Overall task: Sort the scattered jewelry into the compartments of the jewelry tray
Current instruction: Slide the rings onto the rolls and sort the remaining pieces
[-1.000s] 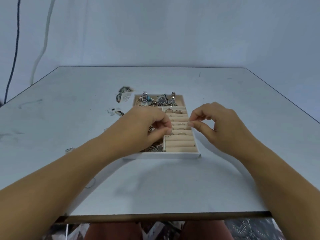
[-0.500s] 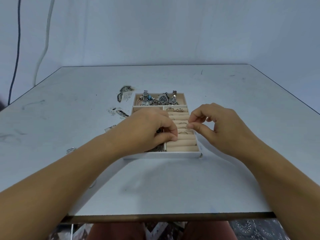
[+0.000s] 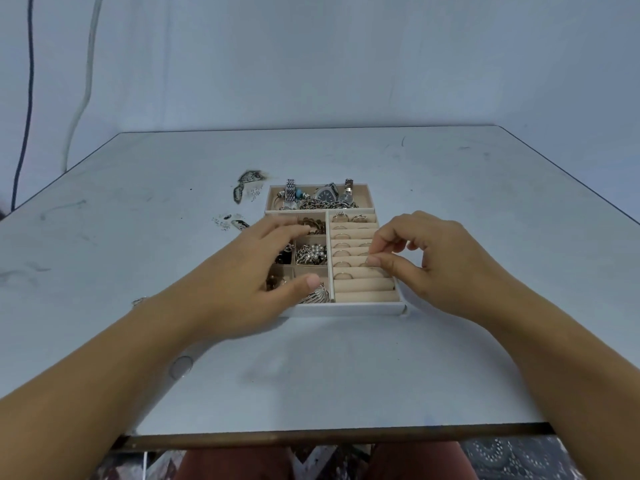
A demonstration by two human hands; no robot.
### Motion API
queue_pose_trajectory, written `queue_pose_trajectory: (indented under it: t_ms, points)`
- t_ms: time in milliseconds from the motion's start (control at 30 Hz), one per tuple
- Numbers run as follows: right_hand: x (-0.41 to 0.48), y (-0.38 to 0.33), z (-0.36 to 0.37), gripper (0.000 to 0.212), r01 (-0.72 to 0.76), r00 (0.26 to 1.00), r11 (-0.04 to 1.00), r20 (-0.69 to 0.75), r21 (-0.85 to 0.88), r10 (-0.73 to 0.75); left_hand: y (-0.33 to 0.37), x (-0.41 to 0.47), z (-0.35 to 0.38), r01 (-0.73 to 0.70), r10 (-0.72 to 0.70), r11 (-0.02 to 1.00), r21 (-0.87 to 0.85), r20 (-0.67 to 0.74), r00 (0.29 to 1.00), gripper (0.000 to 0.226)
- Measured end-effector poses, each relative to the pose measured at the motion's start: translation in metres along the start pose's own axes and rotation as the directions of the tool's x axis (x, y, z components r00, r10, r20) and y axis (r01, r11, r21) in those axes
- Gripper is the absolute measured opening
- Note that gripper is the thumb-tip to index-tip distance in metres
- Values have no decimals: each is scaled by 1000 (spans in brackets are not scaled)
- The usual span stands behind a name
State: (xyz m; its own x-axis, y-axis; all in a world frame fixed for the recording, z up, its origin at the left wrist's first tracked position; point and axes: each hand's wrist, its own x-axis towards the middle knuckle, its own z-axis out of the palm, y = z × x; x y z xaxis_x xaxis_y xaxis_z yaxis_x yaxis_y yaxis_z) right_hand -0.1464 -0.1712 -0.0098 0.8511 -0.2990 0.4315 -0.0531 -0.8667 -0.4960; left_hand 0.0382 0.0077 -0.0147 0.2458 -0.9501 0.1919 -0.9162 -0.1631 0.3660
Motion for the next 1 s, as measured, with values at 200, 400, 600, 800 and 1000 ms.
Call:
queue_pose_trajectory:
  t_ms: [200, 400, 600, 800, 1000]
  points:
    - [0, -3, 3, 7, 5, 999, 1000, 36, 3, -5, -1, -1, 8, 16, -16, 1000, -19, -12, 1000, 80]
    - [-1, -3, 4, 7, 46, 997, 997, 57, -67, -42, -3, -2, 8, 13, -14, 999, -40, -11, 1000, 81]
    - [-1, -4, 0, 11, 22, 990, 993, 141, -112, -6, -3, -2, 8, 9, -10, 999, -36, -12, 1000, 81]
    - [7, -11, -5, 10, -68, 967, 981, 229, -181, 109, -3, -2, 10, 14, -15, 999, -36, -20, 1000, 81]
    - [14, -32, -5, 29, 53, 978, 924, 208, -378, 29, -8, -6, -23, 13, -12, 1000, 11, -85, 996, 77]
